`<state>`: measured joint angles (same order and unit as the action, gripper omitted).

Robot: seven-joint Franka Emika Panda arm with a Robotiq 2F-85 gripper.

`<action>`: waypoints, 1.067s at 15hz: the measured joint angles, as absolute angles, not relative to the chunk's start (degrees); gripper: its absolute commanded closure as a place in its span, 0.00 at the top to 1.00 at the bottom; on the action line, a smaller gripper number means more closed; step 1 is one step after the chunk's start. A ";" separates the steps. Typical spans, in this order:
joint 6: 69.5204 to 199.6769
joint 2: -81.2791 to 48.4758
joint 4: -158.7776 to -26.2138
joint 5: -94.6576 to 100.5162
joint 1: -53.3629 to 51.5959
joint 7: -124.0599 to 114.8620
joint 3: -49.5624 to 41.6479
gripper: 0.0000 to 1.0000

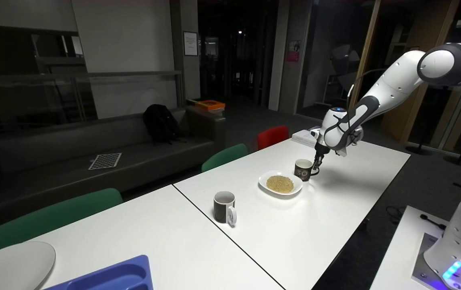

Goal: Pour the contents in the black mug on the right onto the white plate

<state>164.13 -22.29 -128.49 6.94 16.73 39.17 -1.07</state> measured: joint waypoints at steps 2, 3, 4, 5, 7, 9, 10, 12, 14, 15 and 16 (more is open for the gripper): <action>164.13 -22.47 -128.28 6.94 16.87 39.17 -1.05 0.45; 164.11 -22.52 -128.24 6.94 16.93 39.17 -1.05 0.47; 164.10 -22.58 -128.18 6.94 17.00 39.17 -1.05 0.54; 164.05 -22.60 -128.04 6.95 17.13 39.17 -1.03 0.61; 163.99 -22.60 -127.60 6.95 17.35 39.17 -0.99 0.77; 163.96 -22.60 -127.15 6.95 17.47 39.17 -0.98 0.91; 163.94 -22.60 -126.95 6.95 17.50 39.17 -0.97 0.98; 163.92 -22.60 -126.68 6.95 17.60 39.17 -0.92 1.00; 163.92 -22.58 -126.62 6.95 17.68 39.17 -0.91 1.00; 163.92 -22.52 -126.62 6.96 17.72 39.17 -0.93 1.00; 163.92 -22.29 -126.70 6.99 17.72 39.14 -0.97 1.00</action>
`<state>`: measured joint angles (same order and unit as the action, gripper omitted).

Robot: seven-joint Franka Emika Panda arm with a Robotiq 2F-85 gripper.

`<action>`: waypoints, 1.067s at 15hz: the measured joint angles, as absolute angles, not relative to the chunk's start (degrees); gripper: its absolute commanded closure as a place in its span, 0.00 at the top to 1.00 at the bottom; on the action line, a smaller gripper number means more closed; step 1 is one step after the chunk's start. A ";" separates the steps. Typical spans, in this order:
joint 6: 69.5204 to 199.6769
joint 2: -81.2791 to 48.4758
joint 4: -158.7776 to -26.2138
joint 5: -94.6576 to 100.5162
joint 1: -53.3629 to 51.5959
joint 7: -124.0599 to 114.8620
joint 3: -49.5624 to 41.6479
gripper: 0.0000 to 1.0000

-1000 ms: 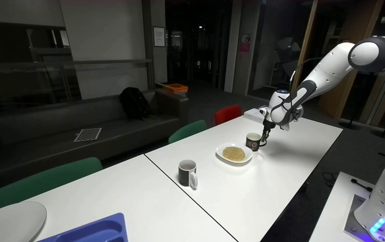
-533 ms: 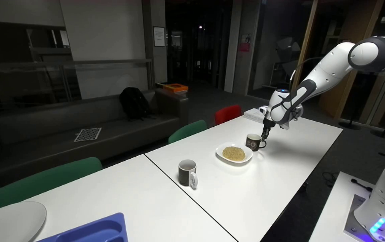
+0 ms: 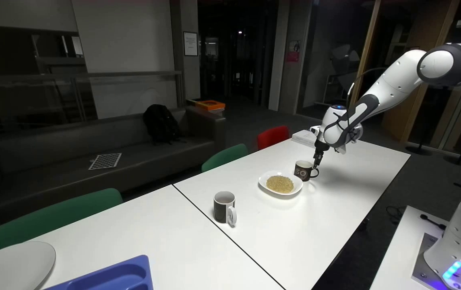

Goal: Pour the contents in the black mug on the right onto the white plate

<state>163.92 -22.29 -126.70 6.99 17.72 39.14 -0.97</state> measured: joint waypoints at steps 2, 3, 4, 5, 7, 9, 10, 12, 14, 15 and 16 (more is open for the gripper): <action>164.40 -21.11 -127.48 7.27 17.55 38.93 -1.32 1.00; 164.96 -20.16 -128.24 7.56 17.32 38.72 -1.64 1.00; 165.98 -18.97 -129.33 8.22 17.00 38.15 -2.11 1.00; 167.19 -17.55 -130.74 9.19 16.43 37.17 -2.83 1.00; 169.71 -14.20 -134.09 12.05 14.92 34.35 -4.75 1.00; 172.78 -10.33 -138.02 16.15 13.10 30.60 -7.18 1.00; 174.69 -8.36 -140.06 18.38 12.30 28.84 -8.31 1.00; 178.60 -4.42 -144.06 23.93 10.92 25.20 -10.76 1.00; 181.79 -0.47 -147.35 30.21 10.44 21.32 -13.04 1.00; 183.24 1.48 -148.74 33.26 10.68 19.45 -13.93 1.00; 184.53 3.44 -150.00 35.83 11.29 17.96 -14.49 1.00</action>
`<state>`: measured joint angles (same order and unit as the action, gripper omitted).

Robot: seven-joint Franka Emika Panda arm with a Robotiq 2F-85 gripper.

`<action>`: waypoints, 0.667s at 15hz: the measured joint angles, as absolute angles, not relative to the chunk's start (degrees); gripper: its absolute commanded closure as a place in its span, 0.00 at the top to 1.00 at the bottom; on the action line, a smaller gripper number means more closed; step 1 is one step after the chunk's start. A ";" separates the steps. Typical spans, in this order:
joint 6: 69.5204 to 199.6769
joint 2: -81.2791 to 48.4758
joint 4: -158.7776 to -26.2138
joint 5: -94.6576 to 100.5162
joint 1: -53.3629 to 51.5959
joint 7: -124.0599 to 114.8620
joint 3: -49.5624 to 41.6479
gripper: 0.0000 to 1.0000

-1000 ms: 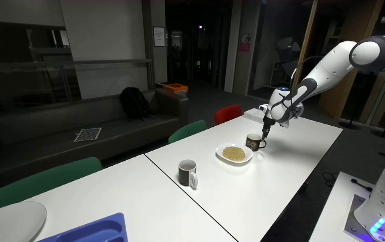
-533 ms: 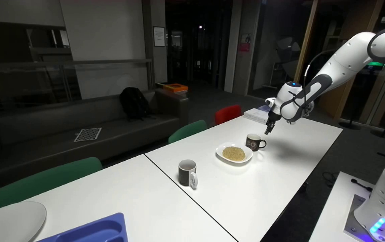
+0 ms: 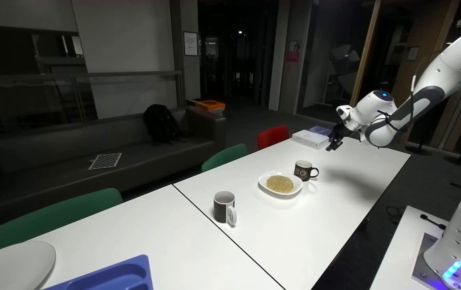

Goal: Pour the contents in the black mug on the right onto the white plate

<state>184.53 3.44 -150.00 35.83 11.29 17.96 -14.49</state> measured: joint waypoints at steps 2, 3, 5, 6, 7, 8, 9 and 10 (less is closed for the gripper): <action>187.03 7.13 -152.43 39.35 13.85 16.35 -14.36 1.00; 188.27 8.77 -153.68 40.20 15.41 16.27 -13.96 1.00; 190.85 11.62 -156.26 40.54 18.89 16.31 -12.33 1.00; 192.23 12.74 -157.50 40.54 20.58 16.36 -11.35 1.00; 193.68 13.59 -158.70 40.51 22.11 16.41 -10.36 1.00; 195.01 14.09 -159.51 40.51 23.33 16.42 -9.48 1.00; 196.05 14.12 -159.67 40.58 24.19 16.35 -8.77 1.00; 196.81 14.08 -159.66 40.58 24.77 16.35 -8.21 1.00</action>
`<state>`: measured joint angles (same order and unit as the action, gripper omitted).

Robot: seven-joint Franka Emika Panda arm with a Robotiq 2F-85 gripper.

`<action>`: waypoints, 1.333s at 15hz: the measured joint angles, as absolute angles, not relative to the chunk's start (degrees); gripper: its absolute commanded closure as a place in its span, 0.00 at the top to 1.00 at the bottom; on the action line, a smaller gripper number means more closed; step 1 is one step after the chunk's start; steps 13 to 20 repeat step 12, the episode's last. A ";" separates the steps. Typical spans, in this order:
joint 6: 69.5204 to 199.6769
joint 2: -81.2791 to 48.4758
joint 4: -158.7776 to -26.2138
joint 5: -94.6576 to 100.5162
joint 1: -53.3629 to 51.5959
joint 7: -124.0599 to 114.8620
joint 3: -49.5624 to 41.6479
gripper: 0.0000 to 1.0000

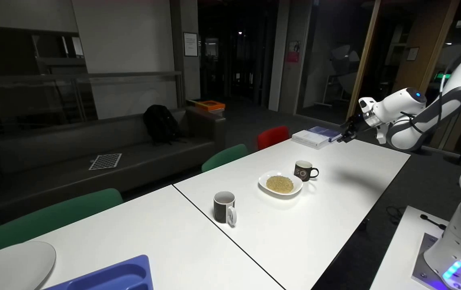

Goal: Pour the contents in the black mug on the right onto the white plate

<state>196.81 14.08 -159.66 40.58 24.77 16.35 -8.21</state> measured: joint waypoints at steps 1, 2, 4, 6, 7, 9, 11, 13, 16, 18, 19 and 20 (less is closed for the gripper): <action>197.41 14.00 -159.65 40.58 25.19 16.35 -7.74 1.00; 197.90 13.83 -159.64 40.58 25.61 16.35 -7.27 1.00; 198.03 13.61 -159.64 40.58 25.73 16.35 -6.90 1.00; 198.03 13.52 -159.62 40.58 25.73 16.35 -6.81 1.00; 198.03 13.47 -159.60 40.58 25.74 16.35 -6.81 1.00; 198.03 13.45 -159.58 40.58 25.75 16.35 -6.80 1.00; 198.03 13.45 -159.58 40.58 25.75 16.35 -6.80 1.00; 198.03 13.45 -159.58 40.58 25.75 16.35 -6.80 1.00; 198.03 13.45 -159.58 40.58 25.75 16.35 -6.80 1.00; 198.03 13.45 -159.58 40.58 25.75 16.35 -6.80 1.00; 198.03 13.45 -159.58 40.58 25.75 16.35 -6.80 1.00; 198.03 13.45 -159.58 40.58 25.75 16.35 -6.80 1.00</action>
